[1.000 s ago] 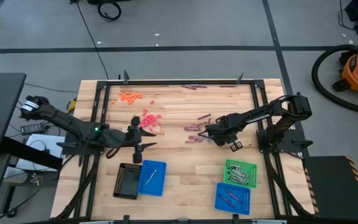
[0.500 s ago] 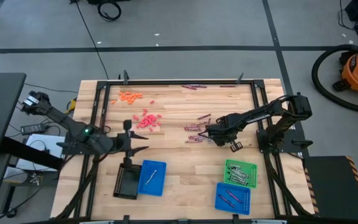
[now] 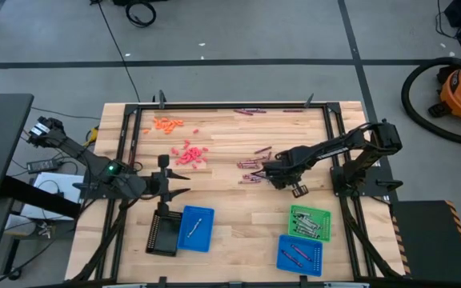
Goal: Sort crayons
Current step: Put the white crayon into the left blue bin
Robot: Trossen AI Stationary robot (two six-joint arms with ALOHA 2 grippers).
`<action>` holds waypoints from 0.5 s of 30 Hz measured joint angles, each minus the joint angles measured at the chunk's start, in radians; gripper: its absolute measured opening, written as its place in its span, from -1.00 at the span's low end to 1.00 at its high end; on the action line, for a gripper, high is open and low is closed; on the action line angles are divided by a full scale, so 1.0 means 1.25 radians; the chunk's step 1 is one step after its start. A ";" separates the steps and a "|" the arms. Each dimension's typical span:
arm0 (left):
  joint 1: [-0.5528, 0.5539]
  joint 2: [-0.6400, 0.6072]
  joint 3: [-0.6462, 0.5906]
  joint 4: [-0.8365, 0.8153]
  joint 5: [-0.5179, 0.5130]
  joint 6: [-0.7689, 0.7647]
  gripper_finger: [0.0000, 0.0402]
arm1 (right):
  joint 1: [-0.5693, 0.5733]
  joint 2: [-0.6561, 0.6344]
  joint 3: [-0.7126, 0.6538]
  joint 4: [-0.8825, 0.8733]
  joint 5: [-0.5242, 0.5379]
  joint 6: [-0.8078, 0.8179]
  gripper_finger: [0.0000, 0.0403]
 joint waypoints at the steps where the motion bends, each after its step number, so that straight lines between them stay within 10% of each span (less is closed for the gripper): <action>1: 0.000 0.000 0.000 0.000 0.000 0.000 -0.20 | 0.002 0.000 0.009 0.000 0.006 0.000 -0.88; 15: 0.013 0.000 0.000 -0.003 0.000 -0.007 -0.20 | 0.030 -0.002 0.169 -0.111 0.018 0.084 -0.87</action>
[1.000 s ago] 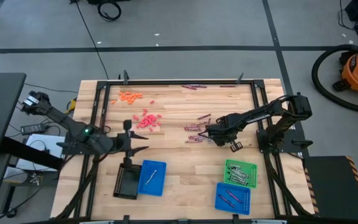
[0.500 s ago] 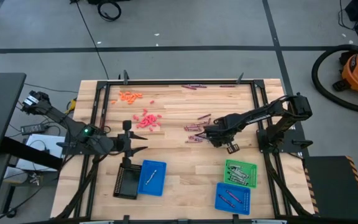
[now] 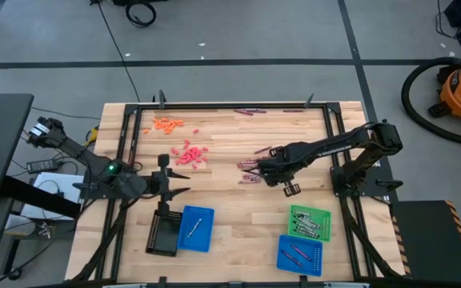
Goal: Sort crayons
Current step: Put the white crayon into the left blue bin
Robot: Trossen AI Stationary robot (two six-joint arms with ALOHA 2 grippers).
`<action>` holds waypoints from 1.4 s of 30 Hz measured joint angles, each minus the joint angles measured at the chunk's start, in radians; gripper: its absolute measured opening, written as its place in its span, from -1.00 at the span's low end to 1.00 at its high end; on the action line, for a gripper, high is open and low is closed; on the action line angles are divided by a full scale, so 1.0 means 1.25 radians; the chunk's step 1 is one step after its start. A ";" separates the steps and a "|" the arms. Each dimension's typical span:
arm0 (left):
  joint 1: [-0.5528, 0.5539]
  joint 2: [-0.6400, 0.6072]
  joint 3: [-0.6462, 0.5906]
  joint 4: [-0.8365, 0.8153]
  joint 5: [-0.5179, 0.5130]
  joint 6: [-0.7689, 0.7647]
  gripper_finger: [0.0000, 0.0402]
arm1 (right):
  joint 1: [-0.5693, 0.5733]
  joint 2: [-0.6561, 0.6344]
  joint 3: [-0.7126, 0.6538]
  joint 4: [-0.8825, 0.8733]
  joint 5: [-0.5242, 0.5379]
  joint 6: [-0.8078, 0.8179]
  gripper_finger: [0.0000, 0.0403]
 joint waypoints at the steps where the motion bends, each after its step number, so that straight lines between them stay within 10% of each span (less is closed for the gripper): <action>1: 0.001 0.000 0.000 0.000 0.000 -0.002 -0.20 | 0.003 0.000 0.013 -0.007 -0.006 0.007 -0.87; 14: 0.001 0.000 0.000 0.000 0.000 -0.008 -0.20 | 0.124 -0.001 0.213 -0.076 -0.124 0.225 -0.87; 42: -0.047 -0.037 0.001 -0.029 -0.021 -0.058 -0.20 | 0.192 0.263 0.220 0.852 -0.028 -0.129 -0.86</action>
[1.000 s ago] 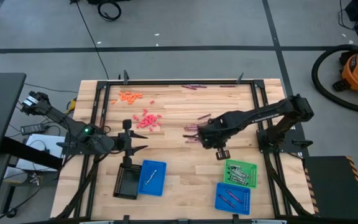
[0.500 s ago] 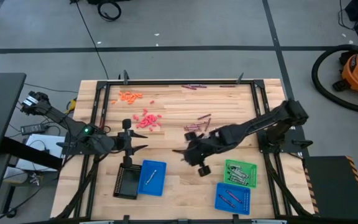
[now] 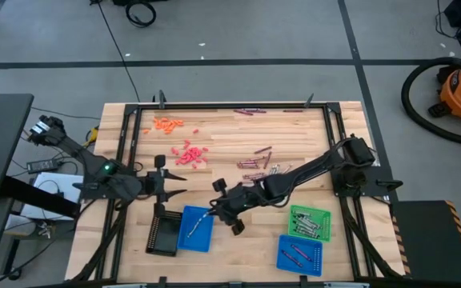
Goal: Sort crayons
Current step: Put the white crayon into the left blue bin
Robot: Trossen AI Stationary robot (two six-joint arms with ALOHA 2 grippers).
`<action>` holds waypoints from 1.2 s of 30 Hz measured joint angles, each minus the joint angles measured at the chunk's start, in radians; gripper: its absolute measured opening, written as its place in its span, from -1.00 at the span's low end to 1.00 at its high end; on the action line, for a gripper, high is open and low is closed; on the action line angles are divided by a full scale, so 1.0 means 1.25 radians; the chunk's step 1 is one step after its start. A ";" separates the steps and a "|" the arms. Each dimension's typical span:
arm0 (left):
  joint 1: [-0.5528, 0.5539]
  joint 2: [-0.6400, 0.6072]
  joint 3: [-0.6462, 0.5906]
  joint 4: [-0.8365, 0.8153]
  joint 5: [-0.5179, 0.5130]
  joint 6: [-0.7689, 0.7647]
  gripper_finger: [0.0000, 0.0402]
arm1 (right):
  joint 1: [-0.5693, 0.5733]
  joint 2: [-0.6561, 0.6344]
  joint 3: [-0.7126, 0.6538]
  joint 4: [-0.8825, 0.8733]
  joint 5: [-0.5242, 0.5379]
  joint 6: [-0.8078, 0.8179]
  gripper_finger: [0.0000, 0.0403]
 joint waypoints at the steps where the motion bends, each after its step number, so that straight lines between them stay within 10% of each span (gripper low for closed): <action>1: -0.001 -0.005 0.000 -0.002 0.000 -0.006 -0.20 | -0.001 0.007 0.000 0.026 -0.001 -0.010 -0.86; 36: -0.056 0.176 0.000 0.019 0.016 -0.202 -0.20 | -0.028 0.019 -0.004 0.324 0.075 -0.017 -0.86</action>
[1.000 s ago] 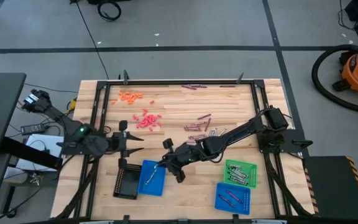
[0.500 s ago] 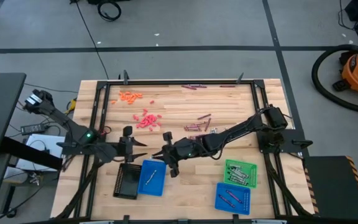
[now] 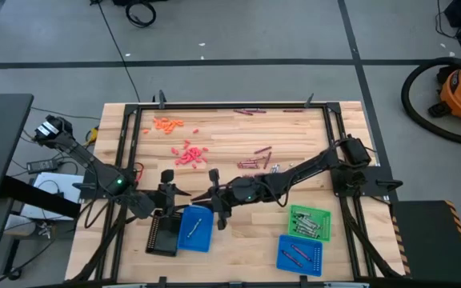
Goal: Sort crayons
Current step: Put the white crayon into the left blue bin
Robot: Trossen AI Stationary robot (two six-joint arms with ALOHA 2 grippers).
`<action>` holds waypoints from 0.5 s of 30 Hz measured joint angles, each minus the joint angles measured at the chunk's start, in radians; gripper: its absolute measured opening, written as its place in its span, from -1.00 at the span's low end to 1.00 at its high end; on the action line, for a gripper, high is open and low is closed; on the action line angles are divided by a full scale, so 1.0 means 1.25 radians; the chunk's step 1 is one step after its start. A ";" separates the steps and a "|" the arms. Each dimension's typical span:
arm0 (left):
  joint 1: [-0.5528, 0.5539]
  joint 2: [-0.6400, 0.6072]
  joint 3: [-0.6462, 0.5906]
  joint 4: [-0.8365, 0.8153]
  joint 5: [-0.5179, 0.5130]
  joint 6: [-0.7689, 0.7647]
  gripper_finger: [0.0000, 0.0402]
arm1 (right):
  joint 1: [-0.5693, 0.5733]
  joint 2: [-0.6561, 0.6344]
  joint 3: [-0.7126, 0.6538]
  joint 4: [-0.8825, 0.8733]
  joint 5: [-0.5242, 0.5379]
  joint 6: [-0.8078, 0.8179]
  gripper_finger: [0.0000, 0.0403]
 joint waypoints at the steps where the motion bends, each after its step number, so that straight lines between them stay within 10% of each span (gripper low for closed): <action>1: 0.003 0.000 0.000 0.003 0.000 0.000 -0.20 | -0.005 0.000 -0.011 0.024 -0.004 0.000 -0.86; 15: 0.029 0.000 0.000 0.040 0.014 0.007 -0.20 | -0.022 0.001 -0.070 0.250 -0.058 -0.040 -0.86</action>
